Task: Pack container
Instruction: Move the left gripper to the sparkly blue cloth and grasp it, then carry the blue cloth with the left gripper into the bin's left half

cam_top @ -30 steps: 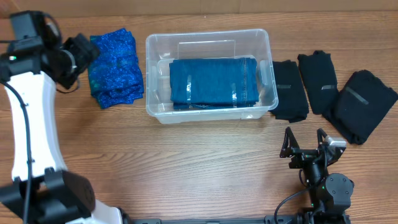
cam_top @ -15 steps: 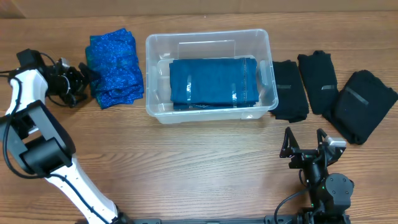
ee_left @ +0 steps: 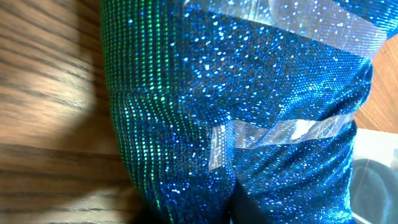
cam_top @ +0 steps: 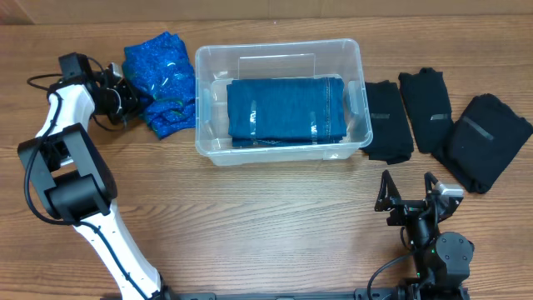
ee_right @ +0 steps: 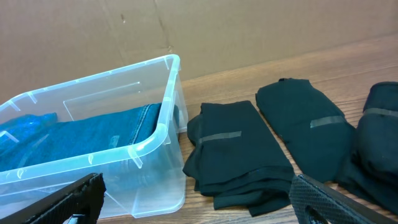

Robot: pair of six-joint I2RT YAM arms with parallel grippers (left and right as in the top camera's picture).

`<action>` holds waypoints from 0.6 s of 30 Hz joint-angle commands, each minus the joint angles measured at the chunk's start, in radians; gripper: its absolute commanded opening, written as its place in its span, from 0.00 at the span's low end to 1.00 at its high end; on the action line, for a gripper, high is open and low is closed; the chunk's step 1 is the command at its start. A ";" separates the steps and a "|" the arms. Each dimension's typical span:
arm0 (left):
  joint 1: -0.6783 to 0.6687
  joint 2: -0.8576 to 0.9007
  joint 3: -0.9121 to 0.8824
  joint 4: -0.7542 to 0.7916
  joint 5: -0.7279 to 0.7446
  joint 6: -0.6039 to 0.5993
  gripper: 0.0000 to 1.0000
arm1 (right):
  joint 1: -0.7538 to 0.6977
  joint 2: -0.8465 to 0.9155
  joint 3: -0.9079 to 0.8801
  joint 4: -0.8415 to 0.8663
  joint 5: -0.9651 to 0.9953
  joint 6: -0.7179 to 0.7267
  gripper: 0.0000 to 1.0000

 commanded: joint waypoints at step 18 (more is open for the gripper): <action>-0.133 -0.895 0.051 -0.352 0.185 0.101 0.04 | -0.004 -0.009 -0.003 0.007 0.002 -0.001 1.00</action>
